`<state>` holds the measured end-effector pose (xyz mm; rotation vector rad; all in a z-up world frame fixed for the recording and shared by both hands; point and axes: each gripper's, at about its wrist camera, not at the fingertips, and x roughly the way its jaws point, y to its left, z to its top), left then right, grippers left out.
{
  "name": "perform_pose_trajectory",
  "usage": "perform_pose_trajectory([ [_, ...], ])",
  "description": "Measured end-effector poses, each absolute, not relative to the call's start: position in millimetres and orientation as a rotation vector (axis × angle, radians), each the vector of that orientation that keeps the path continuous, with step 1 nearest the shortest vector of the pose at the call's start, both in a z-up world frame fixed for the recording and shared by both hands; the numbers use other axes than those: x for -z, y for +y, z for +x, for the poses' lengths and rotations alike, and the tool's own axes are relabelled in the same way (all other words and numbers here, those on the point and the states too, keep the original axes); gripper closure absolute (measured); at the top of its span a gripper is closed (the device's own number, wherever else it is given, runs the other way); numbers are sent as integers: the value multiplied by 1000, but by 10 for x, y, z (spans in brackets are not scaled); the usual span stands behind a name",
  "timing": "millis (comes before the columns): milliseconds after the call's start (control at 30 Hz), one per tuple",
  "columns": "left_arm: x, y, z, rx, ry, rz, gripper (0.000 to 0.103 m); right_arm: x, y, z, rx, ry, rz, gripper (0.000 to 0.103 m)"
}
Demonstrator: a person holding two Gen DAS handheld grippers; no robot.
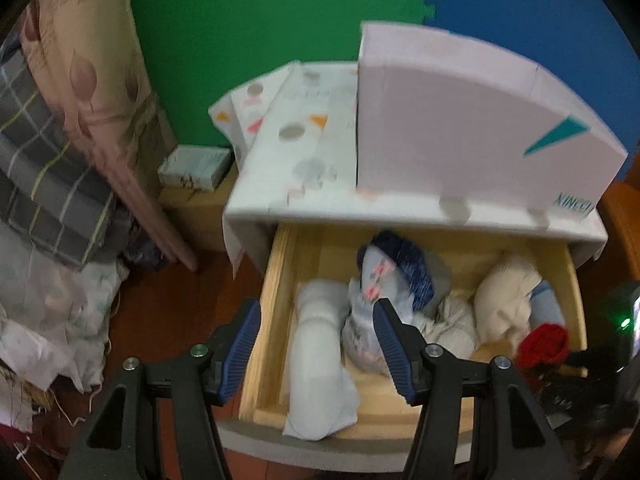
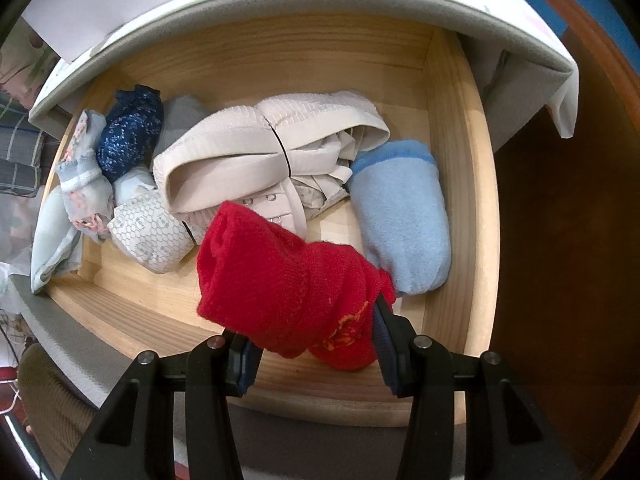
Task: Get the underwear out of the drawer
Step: 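Move the open left tool back over the drawer while the right tool holds the red underwear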
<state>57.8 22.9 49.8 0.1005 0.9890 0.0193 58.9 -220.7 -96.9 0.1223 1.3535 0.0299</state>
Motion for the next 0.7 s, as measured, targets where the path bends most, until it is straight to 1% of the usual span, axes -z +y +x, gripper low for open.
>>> perform_pose_trajectory([
  [167, -227, 242, 467, -55, 1005, 132, 43, 902, -2242, 520, -33, 1318, 141, 58],
  [467, 88, 248, 314, -64, 1016, 134, 43, 679, -2389, 394, -49, 1216, 196, 58],
  [700, 68, 306, 269, -84, 981, 101, 43, 294, -2512, 367, -89, 1177, 247, 58],
])
